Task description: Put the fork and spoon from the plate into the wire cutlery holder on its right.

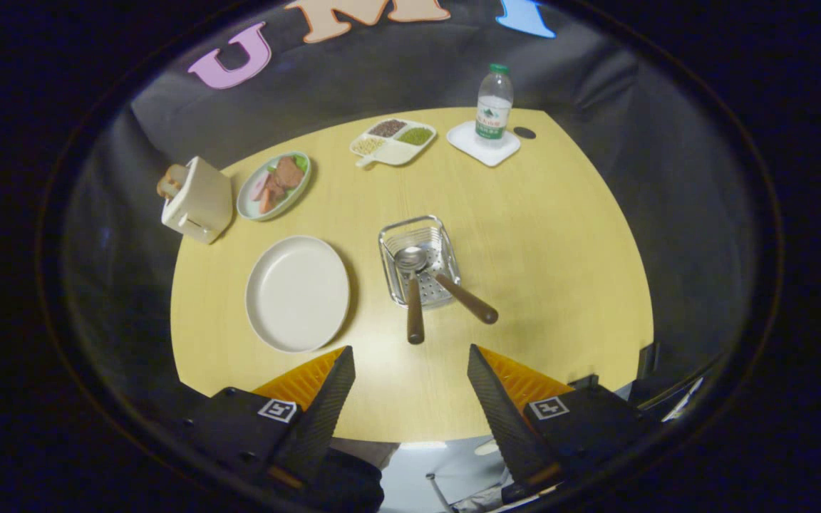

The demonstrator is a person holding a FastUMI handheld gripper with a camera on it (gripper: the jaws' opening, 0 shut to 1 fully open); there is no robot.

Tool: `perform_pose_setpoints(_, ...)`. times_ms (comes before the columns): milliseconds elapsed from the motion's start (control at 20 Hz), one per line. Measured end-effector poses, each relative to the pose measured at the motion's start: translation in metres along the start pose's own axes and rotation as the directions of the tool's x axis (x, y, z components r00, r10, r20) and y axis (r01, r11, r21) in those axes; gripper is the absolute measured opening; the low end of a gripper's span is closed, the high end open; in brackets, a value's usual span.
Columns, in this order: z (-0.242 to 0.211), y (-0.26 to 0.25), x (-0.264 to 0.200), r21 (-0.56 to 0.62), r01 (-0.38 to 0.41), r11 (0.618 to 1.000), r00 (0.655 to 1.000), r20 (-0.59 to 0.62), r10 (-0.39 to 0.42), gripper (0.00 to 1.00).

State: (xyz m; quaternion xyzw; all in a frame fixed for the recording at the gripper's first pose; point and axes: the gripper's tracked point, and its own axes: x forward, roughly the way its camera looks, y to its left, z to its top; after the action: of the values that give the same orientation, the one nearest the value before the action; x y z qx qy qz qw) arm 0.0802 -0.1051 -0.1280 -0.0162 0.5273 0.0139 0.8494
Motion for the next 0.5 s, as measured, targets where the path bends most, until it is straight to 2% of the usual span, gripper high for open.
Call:
perform_pose_setpoints(150, 0.019, 0.018, -0.022, -0.005, -0.059, 0.998, 0.99, 0.125, 0.059, 1.0)
perform_pose_setpoints(250, 0.033, 0.027, -0.037, -0.02, -0.083, 0.996, 0.971, 0.222, 0.086, 1.0)
perform_pose_setpoints(350, 0.047, 0.038, -0.055, -0.029, -0.119, 0.993, 0.935, 0.333, 0.122, 1.0)
perform_pose_setpoints(500, 0.068, 0.048, -0.074, -0.044, -0.136, 0.99, 0.847, 0.514, 0.139, 1.0)
